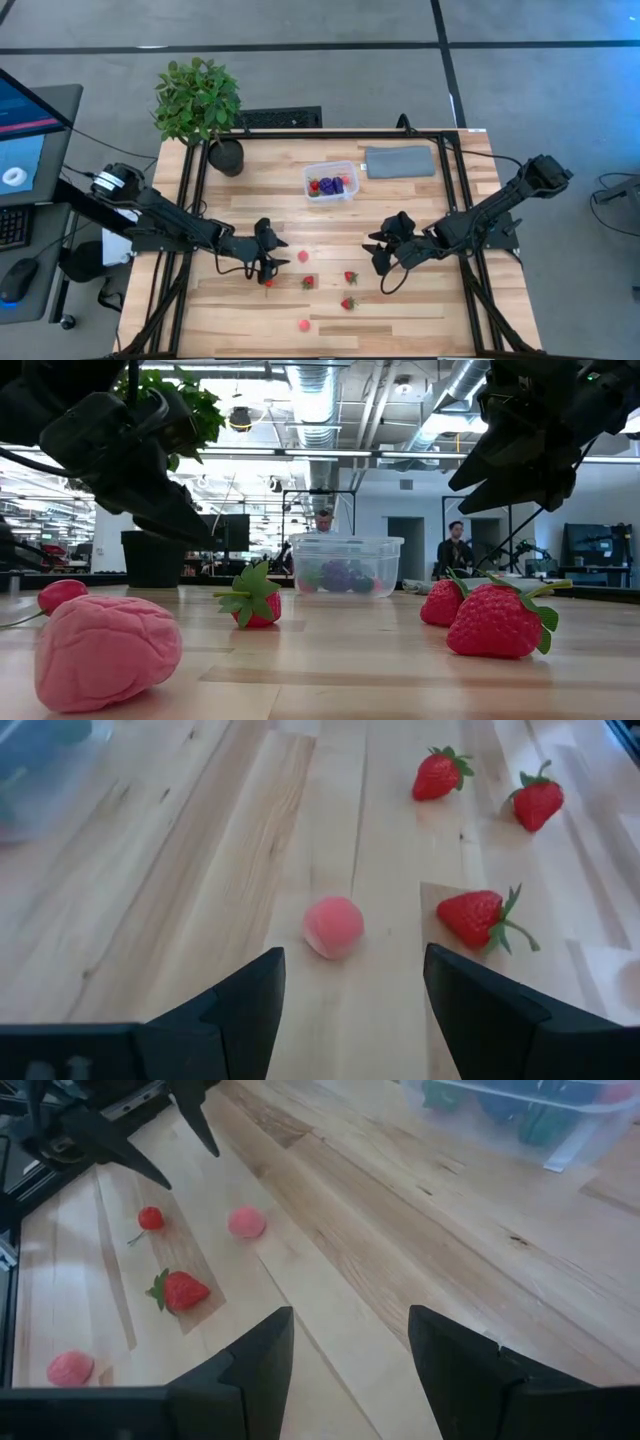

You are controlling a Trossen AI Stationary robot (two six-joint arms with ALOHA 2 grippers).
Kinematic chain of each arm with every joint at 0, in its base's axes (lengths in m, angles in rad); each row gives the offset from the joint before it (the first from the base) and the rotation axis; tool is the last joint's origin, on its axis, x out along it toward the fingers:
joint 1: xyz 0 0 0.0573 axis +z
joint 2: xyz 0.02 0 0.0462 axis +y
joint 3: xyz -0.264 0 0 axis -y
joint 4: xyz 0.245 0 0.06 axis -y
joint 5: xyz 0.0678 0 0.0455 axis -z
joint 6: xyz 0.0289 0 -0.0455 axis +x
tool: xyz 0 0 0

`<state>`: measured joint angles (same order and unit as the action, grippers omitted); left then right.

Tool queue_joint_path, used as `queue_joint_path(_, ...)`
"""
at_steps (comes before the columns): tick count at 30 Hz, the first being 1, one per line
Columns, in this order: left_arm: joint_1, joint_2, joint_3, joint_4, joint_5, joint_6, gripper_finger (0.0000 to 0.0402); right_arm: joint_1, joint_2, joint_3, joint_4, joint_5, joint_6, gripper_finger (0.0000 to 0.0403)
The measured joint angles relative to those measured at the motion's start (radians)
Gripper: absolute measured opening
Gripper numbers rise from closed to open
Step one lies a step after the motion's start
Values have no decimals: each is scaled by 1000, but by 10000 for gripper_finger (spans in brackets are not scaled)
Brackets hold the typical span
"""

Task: Pick and placing Produce into tupperware
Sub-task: Put the top apricot into the container

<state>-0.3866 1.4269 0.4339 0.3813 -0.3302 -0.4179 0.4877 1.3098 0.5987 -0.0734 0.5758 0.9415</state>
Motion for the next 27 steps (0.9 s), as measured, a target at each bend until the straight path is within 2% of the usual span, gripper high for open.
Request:
queue_joint_path(7,22,0,0,0,18,99,229,-7,0,0,0,0,0,221)
queue_joint_path(14,81,0,0,38,134,132,229,-14,0,0,4,5,-1,221)
queue_joint_path(19,109,0,0,37,173,151,229,-14,0,0,7,5,-1,221)
queue_joint_path(27,148,0,9,17,194,191,229,-14,0,0,7,8,-7,221)
